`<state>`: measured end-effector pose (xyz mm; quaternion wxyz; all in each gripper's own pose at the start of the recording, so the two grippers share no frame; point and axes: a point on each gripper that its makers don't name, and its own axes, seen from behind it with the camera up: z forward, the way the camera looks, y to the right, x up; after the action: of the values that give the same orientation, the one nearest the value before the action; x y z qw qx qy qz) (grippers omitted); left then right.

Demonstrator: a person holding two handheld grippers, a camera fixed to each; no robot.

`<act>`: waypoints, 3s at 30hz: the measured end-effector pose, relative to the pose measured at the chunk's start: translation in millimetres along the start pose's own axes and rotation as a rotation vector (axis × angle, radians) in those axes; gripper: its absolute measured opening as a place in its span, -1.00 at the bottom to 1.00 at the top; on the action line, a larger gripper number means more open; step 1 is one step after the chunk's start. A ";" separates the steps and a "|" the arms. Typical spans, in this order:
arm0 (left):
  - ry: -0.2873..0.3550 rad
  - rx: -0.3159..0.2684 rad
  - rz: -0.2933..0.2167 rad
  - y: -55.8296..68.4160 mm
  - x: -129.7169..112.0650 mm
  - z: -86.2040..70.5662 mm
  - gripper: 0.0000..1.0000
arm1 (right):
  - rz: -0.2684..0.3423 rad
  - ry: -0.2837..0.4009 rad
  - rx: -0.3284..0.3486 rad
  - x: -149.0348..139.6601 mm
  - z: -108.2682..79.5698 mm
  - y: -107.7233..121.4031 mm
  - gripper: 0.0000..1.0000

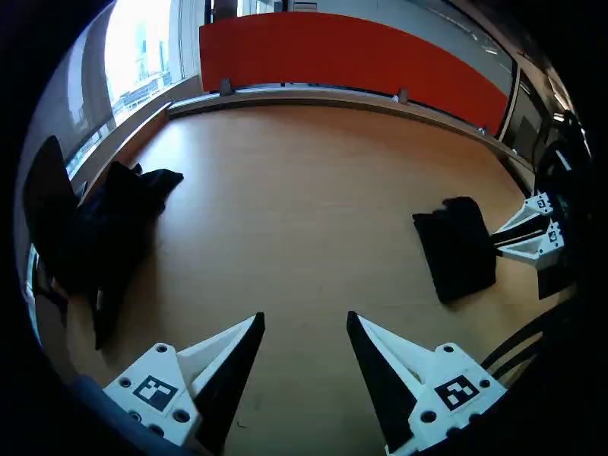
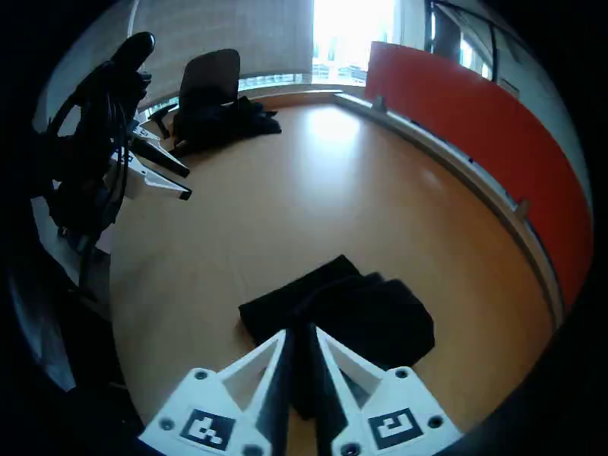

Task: Fold towel

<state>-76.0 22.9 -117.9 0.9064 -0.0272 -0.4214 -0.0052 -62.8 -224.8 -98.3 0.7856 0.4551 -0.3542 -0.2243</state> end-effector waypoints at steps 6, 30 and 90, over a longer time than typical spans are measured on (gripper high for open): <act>-0.002 0.002 -0.003 -1.7 -1.4 0.2 0.59 | 0.045 -0.020 -0.015 -11.5 0.7 5.3 0.47; -0.001 -0.003 0.003 3.6 0.0 1.2 0.59 | 0.116 -0.096 -0.058 -69.1 -9.2 9.1 0.49; 0.000 -0.014 0.004 7.9 -1.7 1.3 0.59 | 0.163 -0.141 -0.097 -111.2 -13.5 10.0 -0.91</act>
<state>-77.9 30.8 -118.7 0.9062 -0.0344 -0.4214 -0.0061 -124.4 -137.5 -133.3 0.7955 0.3696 -0.4329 -0.2080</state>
